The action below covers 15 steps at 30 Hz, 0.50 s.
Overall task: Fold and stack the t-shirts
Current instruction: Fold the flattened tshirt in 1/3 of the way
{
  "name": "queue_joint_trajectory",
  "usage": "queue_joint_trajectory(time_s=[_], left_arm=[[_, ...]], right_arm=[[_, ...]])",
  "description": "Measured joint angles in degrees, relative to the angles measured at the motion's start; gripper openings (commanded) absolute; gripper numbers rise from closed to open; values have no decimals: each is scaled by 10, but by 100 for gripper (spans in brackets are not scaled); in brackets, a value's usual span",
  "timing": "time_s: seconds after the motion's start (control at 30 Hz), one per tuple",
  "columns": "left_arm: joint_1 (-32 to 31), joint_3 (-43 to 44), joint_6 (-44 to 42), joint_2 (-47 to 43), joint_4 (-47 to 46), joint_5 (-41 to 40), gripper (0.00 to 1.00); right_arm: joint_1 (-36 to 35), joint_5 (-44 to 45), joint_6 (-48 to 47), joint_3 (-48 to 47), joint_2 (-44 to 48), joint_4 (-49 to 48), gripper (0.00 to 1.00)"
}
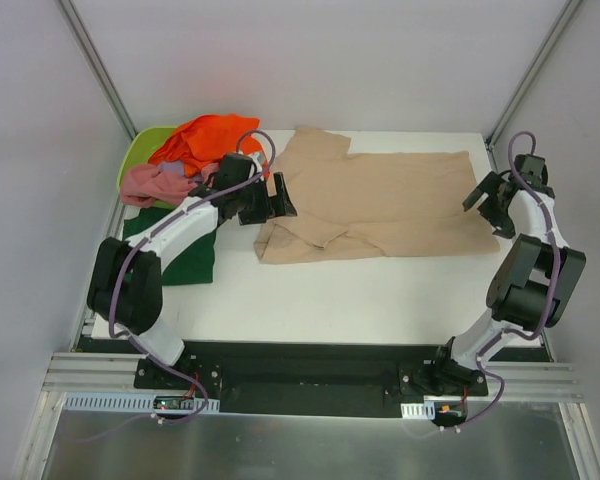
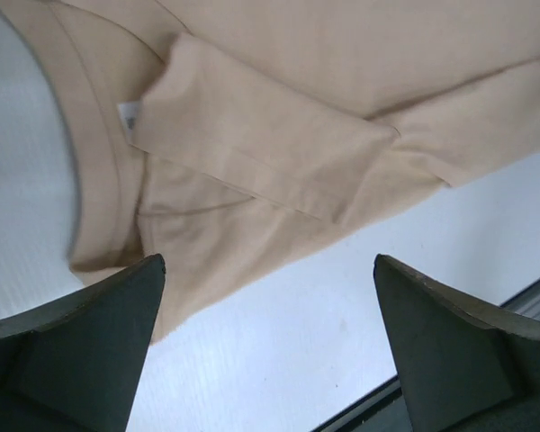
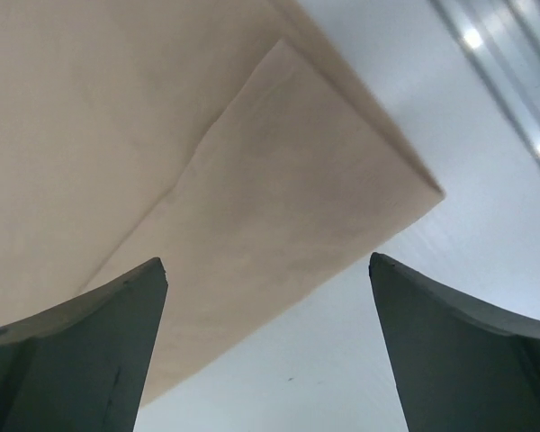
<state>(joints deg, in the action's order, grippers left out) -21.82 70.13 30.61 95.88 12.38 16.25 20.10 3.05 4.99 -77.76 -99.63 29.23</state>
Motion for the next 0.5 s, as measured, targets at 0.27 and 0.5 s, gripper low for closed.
queue_joint_trajectory(time_s=[0.27, 0.5], left_arm=[[-30, -65, 21, 5, -50, 46, 99], [-21, -89, 37, 74, -74, 68, 99]], right_arm=[[-15, -117, 1, 54, -11, -24, 96], [-14, -140, 0, 60, -49, -30, 96]])
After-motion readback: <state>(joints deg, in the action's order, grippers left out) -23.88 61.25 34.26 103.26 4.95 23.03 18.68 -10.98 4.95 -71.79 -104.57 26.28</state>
